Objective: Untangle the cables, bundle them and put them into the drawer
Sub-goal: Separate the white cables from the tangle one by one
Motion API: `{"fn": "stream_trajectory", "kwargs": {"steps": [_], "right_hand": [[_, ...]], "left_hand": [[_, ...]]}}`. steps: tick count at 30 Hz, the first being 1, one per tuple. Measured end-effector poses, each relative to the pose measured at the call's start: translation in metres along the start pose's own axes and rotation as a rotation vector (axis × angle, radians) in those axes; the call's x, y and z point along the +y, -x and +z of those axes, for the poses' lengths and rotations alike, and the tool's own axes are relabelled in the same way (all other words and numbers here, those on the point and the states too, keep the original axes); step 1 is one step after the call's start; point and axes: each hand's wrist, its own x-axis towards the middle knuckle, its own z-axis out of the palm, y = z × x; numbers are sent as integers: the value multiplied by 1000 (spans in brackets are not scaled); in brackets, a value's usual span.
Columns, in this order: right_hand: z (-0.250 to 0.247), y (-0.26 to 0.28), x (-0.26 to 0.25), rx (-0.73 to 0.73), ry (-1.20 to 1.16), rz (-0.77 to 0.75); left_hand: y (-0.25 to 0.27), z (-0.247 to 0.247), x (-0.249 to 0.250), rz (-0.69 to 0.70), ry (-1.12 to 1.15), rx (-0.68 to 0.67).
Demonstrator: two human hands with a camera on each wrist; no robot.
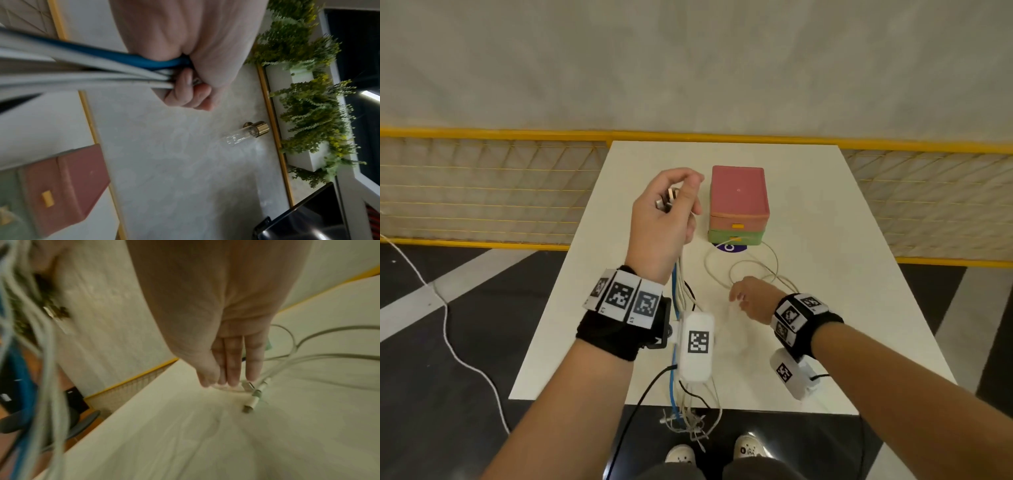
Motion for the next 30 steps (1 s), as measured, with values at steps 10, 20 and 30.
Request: {"fn": "stream_trajectory", "kwargs": {"steps": [10, 20, 30], "right_hand": [[20, -41, 4, 81, 177, 79], [-3, -11, -6, 402, -64, -157], [-79, 73, -54, 570, -1220, -401]], "left_hand": [[-4, 14, -20, -67, -27, 35], [-9, 16, -33, -33, -139, 46], [3, 36, -23, 0, -246, -187]]}}
